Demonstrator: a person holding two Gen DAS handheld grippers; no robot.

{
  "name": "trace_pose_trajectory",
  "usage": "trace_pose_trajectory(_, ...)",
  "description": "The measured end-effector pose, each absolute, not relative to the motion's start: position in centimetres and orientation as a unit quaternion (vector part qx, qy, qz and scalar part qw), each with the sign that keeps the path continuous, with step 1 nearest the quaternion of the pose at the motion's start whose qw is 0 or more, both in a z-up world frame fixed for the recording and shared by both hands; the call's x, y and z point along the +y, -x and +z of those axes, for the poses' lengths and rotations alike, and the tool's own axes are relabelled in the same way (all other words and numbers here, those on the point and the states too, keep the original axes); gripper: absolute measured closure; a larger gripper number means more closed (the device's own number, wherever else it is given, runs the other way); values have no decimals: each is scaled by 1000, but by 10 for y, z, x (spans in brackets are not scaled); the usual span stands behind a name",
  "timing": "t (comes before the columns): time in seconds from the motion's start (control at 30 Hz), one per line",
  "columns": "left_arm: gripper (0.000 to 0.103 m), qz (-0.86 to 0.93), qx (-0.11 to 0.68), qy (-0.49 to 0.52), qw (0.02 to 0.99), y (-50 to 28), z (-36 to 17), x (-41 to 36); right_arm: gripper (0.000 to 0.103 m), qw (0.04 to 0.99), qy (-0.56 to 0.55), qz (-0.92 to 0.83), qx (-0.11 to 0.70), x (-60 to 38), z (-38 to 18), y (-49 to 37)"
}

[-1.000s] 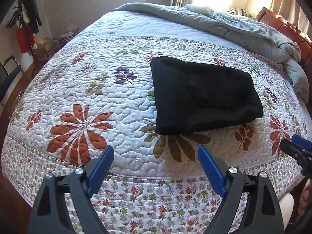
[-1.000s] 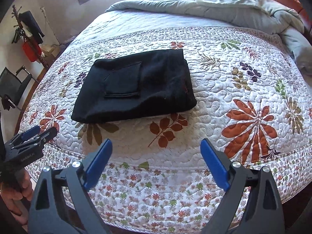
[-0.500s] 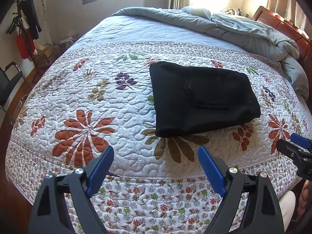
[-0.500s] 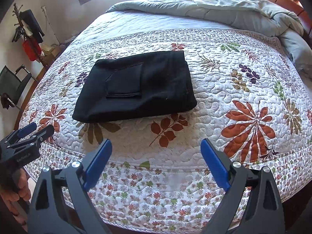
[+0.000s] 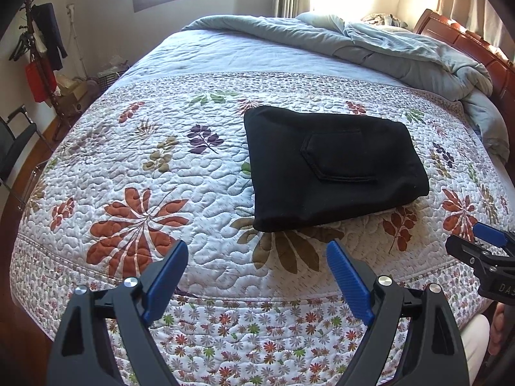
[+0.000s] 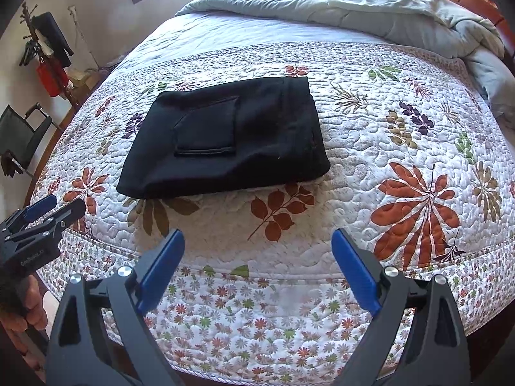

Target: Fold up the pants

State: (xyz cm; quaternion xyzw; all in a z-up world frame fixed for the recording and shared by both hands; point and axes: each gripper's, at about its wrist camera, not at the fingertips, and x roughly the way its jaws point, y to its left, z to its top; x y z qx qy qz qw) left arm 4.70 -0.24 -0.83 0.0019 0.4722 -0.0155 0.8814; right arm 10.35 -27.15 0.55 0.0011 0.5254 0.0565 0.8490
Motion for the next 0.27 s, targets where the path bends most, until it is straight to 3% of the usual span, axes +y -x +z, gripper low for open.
trace_pose_trajectory(0.27, 12, -13, 478, 1, 878, -47, -9, -5, 11, 847, -3, 56, 529, -273, 2, -103)
